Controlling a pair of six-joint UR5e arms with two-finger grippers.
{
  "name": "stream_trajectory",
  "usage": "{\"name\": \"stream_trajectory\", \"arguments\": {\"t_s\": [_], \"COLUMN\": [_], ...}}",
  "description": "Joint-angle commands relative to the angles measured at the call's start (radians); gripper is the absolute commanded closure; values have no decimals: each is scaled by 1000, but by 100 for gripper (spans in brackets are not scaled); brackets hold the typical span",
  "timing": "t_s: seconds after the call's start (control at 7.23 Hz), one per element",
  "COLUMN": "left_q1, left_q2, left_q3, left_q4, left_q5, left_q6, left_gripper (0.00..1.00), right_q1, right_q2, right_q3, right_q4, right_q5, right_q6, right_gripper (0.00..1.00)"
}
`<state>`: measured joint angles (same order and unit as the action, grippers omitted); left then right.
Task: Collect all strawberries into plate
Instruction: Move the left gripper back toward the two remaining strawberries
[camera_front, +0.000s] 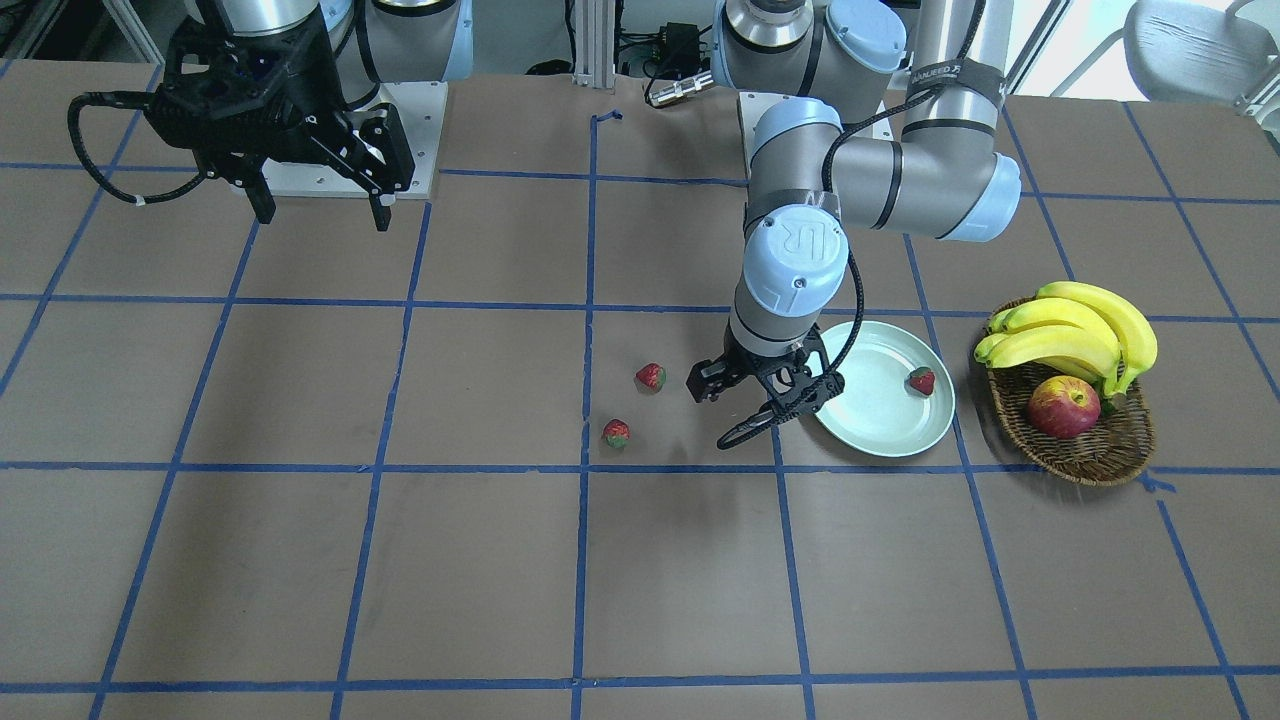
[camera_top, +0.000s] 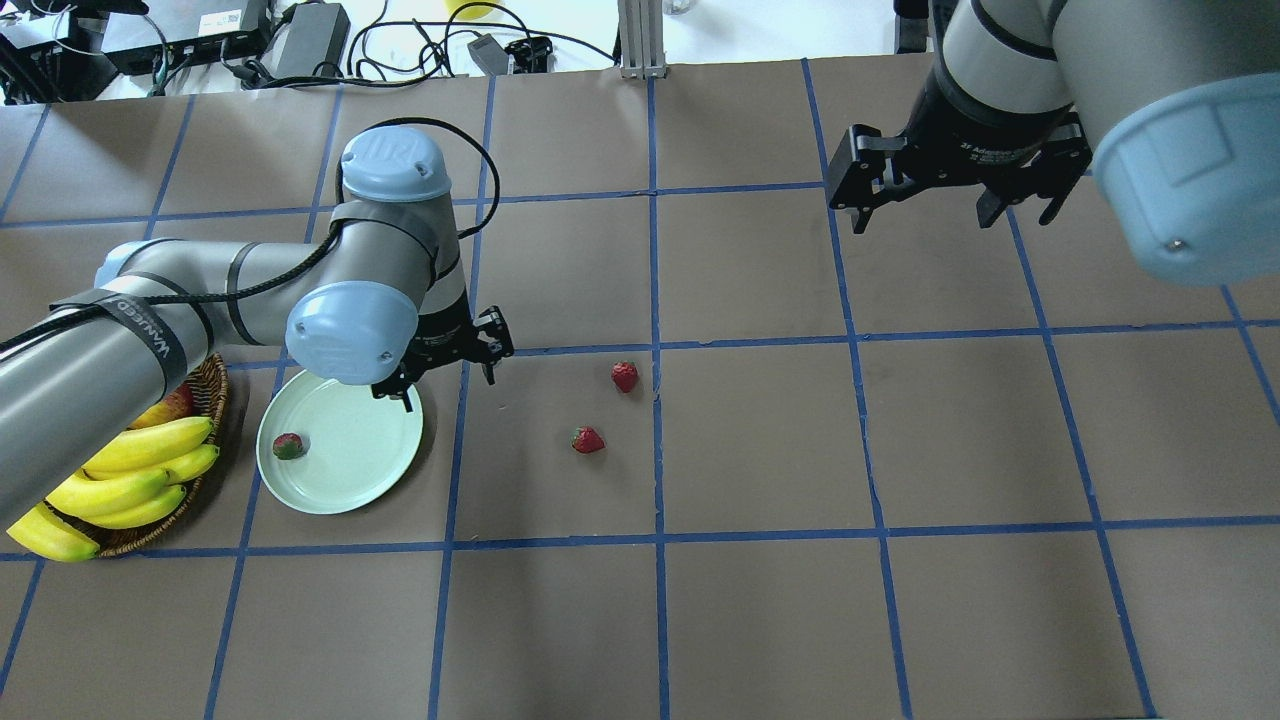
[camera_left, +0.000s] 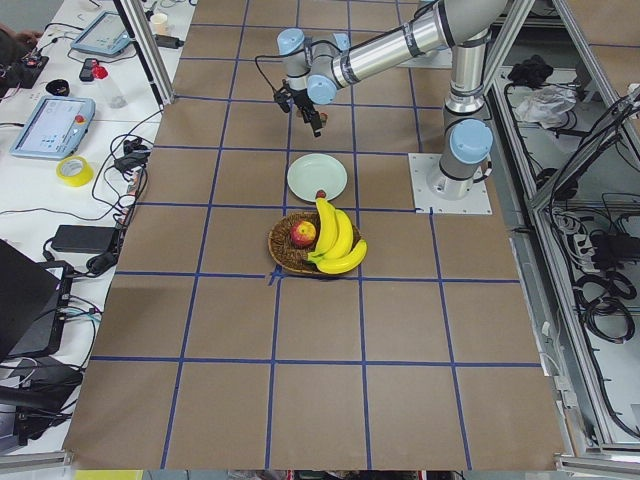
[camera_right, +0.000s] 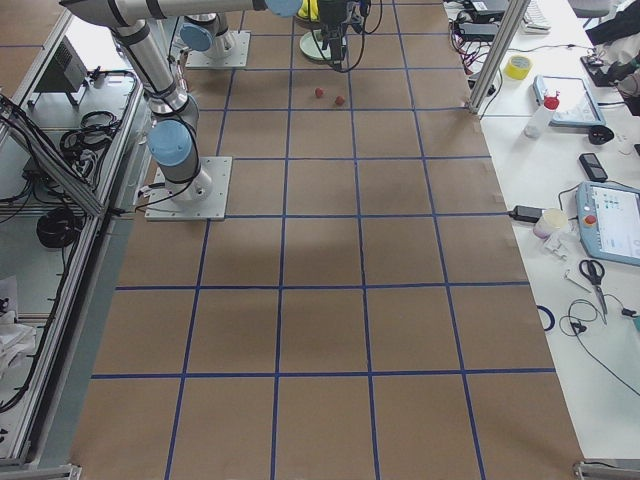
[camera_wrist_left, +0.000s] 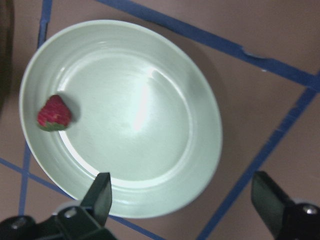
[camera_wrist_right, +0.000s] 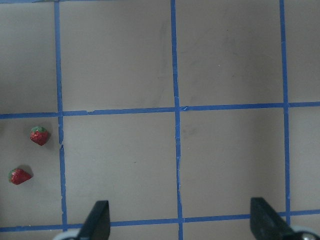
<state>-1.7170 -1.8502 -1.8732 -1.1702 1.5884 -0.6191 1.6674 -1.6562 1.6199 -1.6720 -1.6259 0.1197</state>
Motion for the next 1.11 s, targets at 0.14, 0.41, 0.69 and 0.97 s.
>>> {"name": "stream_trajectory", "arguments": {"t_s": [0.14, 0.41, 0.69, 0.97], "left_q1": [-9, -9, -9, -9], "left_q2": [-23, -38, -67, -102], "left_q3": [-7, -43, -57, -66], "left_q4": [56, 57, 92, 101], "left_q5": [-240, -242, -266, -277], "left_q6": [45, 19, -118, -136], "left_gripper": [0, 0, 1, 2], "right_q1": [0, 0, 0, 0], "right_q2": [1, 1, 1, 1], "right_q3": [0, 0, 0, 0], "right_q4": [0, 0, 0, 0], "right_q5": [0, 0, 1, 3], "right_q6": [0, 1, 0, 1], "right_gripper": [0, 0, 0, 0]}}
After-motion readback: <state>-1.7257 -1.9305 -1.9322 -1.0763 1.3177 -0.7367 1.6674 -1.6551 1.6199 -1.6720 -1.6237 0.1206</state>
